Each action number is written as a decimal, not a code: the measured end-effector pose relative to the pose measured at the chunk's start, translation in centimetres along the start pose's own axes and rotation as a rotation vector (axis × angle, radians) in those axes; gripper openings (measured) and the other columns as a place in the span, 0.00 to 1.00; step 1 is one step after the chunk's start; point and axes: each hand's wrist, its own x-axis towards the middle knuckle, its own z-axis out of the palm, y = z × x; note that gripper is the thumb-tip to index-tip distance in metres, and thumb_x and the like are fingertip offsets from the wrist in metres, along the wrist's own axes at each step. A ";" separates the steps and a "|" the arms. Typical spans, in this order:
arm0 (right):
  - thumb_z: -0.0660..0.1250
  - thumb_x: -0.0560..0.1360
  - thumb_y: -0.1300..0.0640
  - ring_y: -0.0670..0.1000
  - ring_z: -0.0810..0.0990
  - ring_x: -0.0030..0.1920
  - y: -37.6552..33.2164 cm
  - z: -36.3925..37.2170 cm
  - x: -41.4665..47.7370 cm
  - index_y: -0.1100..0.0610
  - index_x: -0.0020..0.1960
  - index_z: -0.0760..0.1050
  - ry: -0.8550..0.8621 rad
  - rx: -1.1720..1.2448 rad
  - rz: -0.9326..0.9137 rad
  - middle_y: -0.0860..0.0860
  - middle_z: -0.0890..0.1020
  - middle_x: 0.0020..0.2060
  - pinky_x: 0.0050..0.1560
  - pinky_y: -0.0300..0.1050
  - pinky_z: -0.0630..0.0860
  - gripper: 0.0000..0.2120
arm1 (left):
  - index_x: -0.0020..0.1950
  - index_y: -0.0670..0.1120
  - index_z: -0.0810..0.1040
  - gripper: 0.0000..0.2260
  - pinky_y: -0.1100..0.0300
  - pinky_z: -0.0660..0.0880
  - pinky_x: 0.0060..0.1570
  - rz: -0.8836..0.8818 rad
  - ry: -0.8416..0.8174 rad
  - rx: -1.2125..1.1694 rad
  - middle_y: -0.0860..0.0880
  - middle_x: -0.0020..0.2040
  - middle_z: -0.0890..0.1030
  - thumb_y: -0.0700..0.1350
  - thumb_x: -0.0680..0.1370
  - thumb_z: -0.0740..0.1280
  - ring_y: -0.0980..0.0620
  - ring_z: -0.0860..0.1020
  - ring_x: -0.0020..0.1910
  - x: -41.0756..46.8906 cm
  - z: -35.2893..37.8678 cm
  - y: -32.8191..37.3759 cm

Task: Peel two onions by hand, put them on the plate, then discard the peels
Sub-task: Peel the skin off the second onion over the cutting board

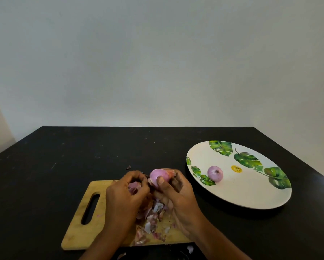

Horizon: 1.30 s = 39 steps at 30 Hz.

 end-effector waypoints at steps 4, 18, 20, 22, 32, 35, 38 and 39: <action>0.74 0.64 0.50 0.60 0.84 0.52 -0.9 0.0 -0.2 0.62 0.59 0.72 0.006 0.157 0.040 0.62 0.83 0.53 0.55 0.56 0.80 0.28 | 0.44 0.49 0.77 0.08 0.70 0.75 0.36 -0.028 0.025 -0.083 0.53 0.36 0.82 0.36 0.75 0.66 0.60 0.80 0.38 0.4 0.0 -0.2; 0.82 0.50 0.38 0.56 0.83 0.54 -0.1 -0.3 0.3 0.52 0.57 0.76 0.079 -0.025 -0.022 0.53 0.84 0.53 0.56 0.58 0.79 0.40 | 0.44 0.53 0.81 0.10 0.72 0.75 0.40 -0.087 -0.041 -0.160 0.60 0.41 0.83 0.37 0.72 0.70 0.62 0.81 0.41 0.2 0.2 -0.3; 0.82 0.54 0.40 0.55 0.84 0.54 -0.3 -0.2 0.0 0.52 0.57 0.76 0.056 -0.061 -0.038 0.53 0.83 0.53 0.55 0.55 0.80 0.35 | 0.42 0.52 0.82 0.10 0.72 0.75 0.38 -0.084 -0.012 -0.149 0.58 0.38 0.83 0.36 0.73 0.69 0.61 0.81 0.40 0.2 0.2 -0.4; 0.79 0.60 0.48 0.52 0.84 0.52 -0.5 -0.2 -0.2 0.53 0.57 0.75 0.029 -0.117 -0.070 0.53 0.82 0.52 0.51 0.48 0.81 0.28 | 0.42 0.51 0.81 0.10 0.71 0.76 0.38 -0.076 0.012 -0.127 0.55 0.37 0.83 0.35 0.73 0.68 0.61 0.80 0.40 0.3 0.2 -0.6; 0.76 0.64 0.61 0.53 0.81 0.57 0.1 -0.7 0.2 0.53 0.56 0.77 -0.066 -0.190 -0.174 0.50 0.83 0.53 0.56 0.49 0.79 0.21 | 0.46 0.53 0.81 0.09 0.74 0.74 0.39 -0.002 -0.013 -0.140 0.57 0.41 0.83 0.39 0.72 0.71 0.63 0.80 0.43 0.4 -0.2 -0.2; 0.76 0.65 0.64 0.53 0.81 0.57 0.2 -0.9 0.2 0.54 0.56 0.77 -0.062 -0.193 -0.177 0.52 0.83 0.54 0.55 0.47 0.79 0.22 | 0.46 0.54 0.82 0.11 0.74 0.75 0.39 0.027 -0.037 -0.110 0.63 0.41 0.83 0.39 0.70 0.73 0.64 0.81 0.41 0.3 -0.3 -0.3; 0.75 0.66 0.70 0.52 0.82 0.56 0.1 -1.0 0.1 0.56 0.56 0.77 -0.059 -0.202 -0.182 0.52 0.83 0.53 0.51 0.43 0.80 0.22 | 0.45 0.55 0.81 0.12 0.74 0.75 0.39 0.031 -0.052 -0.122 0.66 0.38 0.82 0.37 0.70 0.73 0.64 0.81 0.40 0.4 -0.5 -0.3; 0.75 0.66 0.71 0.52 0.82 0.56 0.1 -1.0 0.1 0.56 0.56 0.76 -0.061 -0.204 -0.189 0.52 0.82 0.53 0.51 0.43 0.79 0.22 | 0.44 0.56 0.81 0.13 0.74 0.75 0.38 0.031 -0.060 -0.127 0.66 0.38 0.82 0.37 0.69 0.73 0.64 0.81 0.40 0.5 -0.6 -0.3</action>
